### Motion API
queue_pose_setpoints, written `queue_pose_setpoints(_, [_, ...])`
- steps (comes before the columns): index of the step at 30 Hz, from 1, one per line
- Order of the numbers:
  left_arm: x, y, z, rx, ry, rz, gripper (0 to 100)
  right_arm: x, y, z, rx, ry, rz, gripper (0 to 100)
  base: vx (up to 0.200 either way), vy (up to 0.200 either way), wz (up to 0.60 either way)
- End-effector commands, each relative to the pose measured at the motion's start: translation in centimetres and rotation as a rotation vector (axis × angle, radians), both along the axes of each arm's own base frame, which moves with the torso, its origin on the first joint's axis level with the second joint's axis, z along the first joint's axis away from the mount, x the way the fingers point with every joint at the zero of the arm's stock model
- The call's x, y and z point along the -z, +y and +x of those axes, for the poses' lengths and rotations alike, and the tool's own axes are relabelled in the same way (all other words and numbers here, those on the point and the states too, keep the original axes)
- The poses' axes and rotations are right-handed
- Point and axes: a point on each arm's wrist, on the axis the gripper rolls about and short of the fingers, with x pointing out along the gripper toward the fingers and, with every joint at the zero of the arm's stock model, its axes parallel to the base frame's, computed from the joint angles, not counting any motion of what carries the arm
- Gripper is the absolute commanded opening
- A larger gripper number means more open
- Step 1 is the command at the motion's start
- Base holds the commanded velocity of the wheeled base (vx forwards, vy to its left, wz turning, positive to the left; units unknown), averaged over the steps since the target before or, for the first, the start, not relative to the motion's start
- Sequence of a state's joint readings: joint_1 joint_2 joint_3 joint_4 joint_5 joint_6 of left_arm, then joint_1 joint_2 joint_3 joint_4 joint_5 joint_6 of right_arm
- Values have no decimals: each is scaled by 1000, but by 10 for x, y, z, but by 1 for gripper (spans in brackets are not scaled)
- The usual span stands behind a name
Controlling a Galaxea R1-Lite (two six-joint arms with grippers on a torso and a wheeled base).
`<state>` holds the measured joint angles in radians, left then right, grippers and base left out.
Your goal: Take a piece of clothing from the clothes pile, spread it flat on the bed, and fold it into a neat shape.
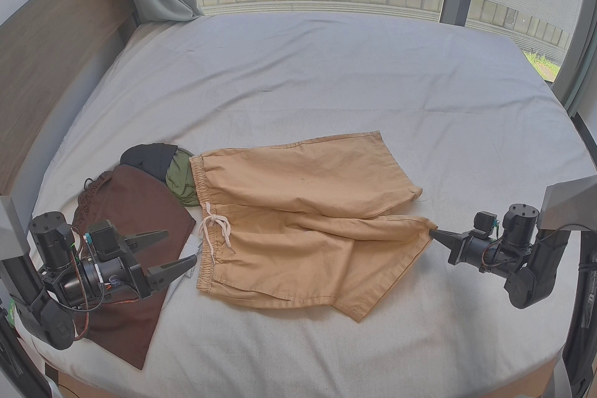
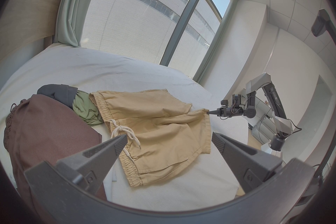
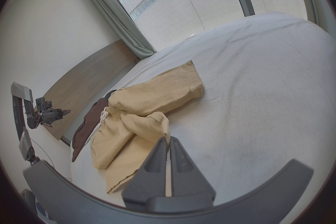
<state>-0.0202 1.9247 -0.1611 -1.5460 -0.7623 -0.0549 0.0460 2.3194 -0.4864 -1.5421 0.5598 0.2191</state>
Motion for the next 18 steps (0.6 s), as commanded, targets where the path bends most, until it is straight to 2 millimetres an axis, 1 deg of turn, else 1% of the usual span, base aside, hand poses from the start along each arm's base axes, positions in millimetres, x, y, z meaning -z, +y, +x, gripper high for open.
queue_pose_setpoints(1, [0, 0, 0, 0, 2, 0, 100, -1, -2, 5, 8, -18, 2, 0, 0, 0, 0])
queue_pose_setpoints(3, [1, 0, 0, 3, 5, -2, 100, -3, -4, 12, 17, -42, 4, 0, 0, 0, 0])
queue_pose_setpoints(7, [1, 0, 0, 2, 6, -3, 100, -1, -7, 19, 27, -52, 5, 0, 0, 0, 0])
queue_pose_setpoints(8, [0, 0, 0, 2, 5, -4, 100, -1, -7, 25, 47, -69, 3, 0, 0, 0, 0])
queue_pose_setpoints(11, [0, 0, 0, 2, 5, -4, 100, 2, -7, 33, 76, -87, -5, 0, 0, 0, 0])
queue_pose_setpoints(14, [0, 0, 0, 2, 4, -4, 100, 6, -6, 34, 76, -79, -6, 0, 0, 0, 0])
queue_pose_setpoints(18, [0, 0, 0, 4, 4, -4, 100, 5, -3, 36, 70, -85, -6, 0, 0, 0, 0])
